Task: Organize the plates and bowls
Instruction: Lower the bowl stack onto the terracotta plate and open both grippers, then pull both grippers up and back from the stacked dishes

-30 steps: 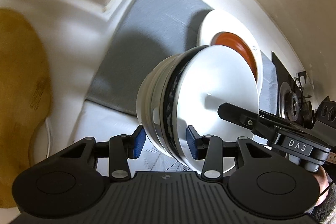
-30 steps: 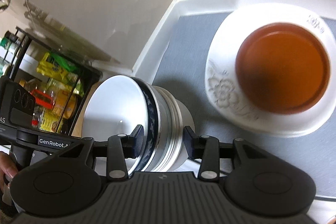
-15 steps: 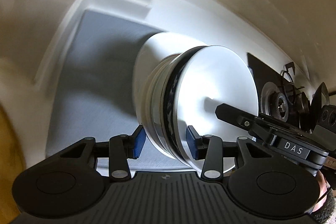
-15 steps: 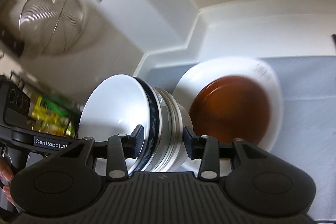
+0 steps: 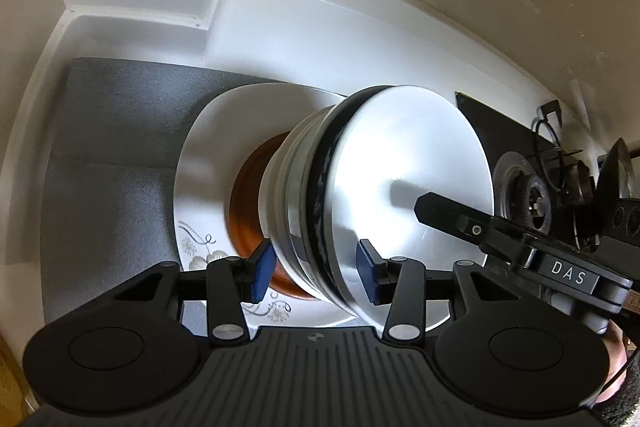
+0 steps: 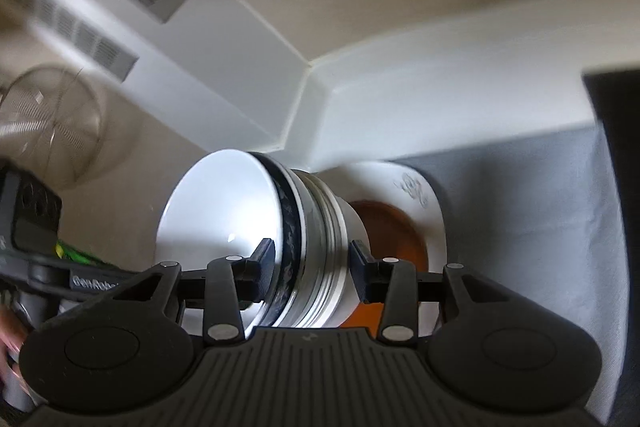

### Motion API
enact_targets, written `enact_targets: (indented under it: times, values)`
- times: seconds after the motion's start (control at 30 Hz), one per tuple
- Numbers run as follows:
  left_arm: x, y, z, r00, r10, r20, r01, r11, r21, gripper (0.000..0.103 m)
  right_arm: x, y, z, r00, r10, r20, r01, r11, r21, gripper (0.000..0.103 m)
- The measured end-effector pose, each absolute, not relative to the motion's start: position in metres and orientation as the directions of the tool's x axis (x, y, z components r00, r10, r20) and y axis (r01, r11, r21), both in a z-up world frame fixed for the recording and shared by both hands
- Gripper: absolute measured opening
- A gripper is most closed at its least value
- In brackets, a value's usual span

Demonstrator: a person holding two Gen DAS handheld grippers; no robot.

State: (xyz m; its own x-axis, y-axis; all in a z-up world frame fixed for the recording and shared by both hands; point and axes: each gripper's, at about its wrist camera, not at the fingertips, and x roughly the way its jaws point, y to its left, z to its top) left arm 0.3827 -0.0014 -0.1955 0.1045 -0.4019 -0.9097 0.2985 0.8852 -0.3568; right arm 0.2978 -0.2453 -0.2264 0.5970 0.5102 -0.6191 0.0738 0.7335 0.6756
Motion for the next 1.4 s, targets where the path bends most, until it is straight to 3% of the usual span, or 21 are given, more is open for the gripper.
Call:
enact_targets:
  times: [0.87,1.13,1.3,1.4]
  values:
    - [0.388,-0.001,-0.242,0.156,-0.41,-0.899,0.286,0.889,-0.356,0.048,0.308,-0.227,-0.265,0.574,0.459,-0.678,0.109,0.778,0.619,0.049]
    - [0.379,0.006,-0.241,0.186,-0.423,-0.887,0.328,0.878,-0.349,0.049,0.299,-0.202,-0.254,0.557,0.363,-0.747,0.136,0.847,0.514,0.065]
    - [0.377,0.01,-0.245,0.176,-0.482,-0.859,0.343,0.847,-0.405,0.06,0.283,-0.191,-0.245,0.586,0.242,-0.773,0.204,0.88,0.43,0.086]
    - [0.373,0.013,-0.243,0.193,-0.482,-0.855,0.35,0.848,-0.399,0.064,0.275,-0.184,-0.241,0.602,0.183,-0.777,0.228,0.893,0.387,0.088]
